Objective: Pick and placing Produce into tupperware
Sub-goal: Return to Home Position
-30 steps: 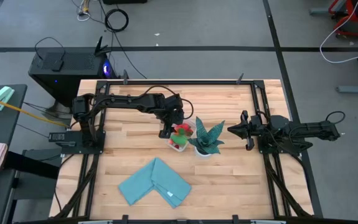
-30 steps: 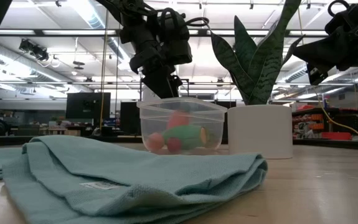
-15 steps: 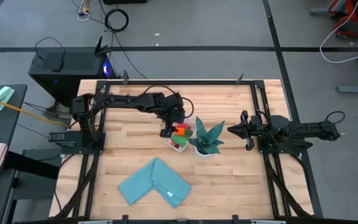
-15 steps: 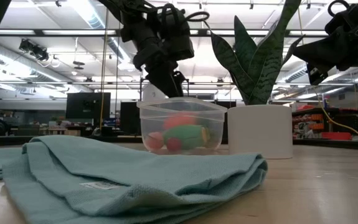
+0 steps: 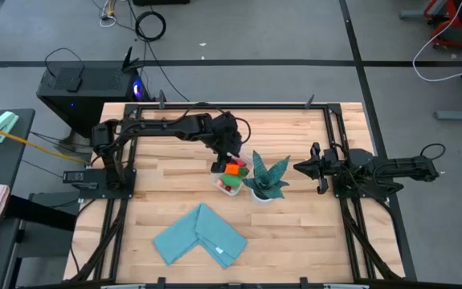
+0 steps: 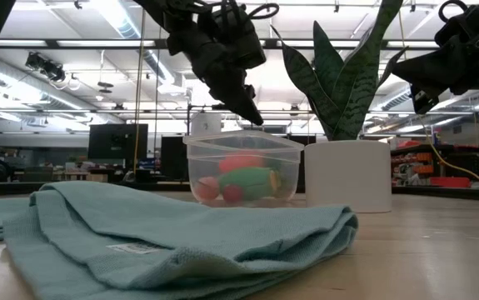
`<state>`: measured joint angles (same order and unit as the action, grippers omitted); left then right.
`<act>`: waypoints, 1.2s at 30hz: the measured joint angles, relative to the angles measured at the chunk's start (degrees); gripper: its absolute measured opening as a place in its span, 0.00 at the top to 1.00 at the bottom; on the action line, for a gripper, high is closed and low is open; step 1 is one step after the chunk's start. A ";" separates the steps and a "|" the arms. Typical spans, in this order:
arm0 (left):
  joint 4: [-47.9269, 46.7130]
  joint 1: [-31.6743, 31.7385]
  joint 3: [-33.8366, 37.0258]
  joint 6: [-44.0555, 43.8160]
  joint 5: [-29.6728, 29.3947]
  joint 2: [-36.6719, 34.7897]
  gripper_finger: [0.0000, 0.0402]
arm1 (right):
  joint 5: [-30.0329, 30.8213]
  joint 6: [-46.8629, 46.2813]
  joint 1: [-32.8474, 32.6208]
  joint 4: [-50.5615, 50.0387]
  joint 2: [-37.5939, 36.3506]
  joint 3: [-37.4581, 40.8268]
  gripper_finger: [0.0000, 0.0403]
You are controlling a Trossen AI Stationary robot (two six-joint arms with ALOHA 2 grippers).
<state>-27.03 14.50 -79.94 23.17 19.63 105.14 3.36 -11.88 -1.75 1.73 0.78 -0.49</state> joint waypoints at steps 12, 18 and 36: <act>6.70 1.25 0.02 -2.78 -0.52 -1.34 0.97 | -0.02 0.00 -0.01 -0.01 0.00 0.00 0.94; 13.75 1.79 0.00 -6.67 2.91 -2.95 0.98 | -0.02 0.00 0.01 -0.01 0.13 0.00 0.94; 43.26 -1.70 0.74 -15.42 3.37 -4.88 0.99 | -0.02 0.00 -0.01 -0.01 0.37 0.02 0.94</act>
<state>16.23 12.80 -79.21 7.75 23.00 100.26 3.33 -11.88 -1.76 1.72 1.15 -0.47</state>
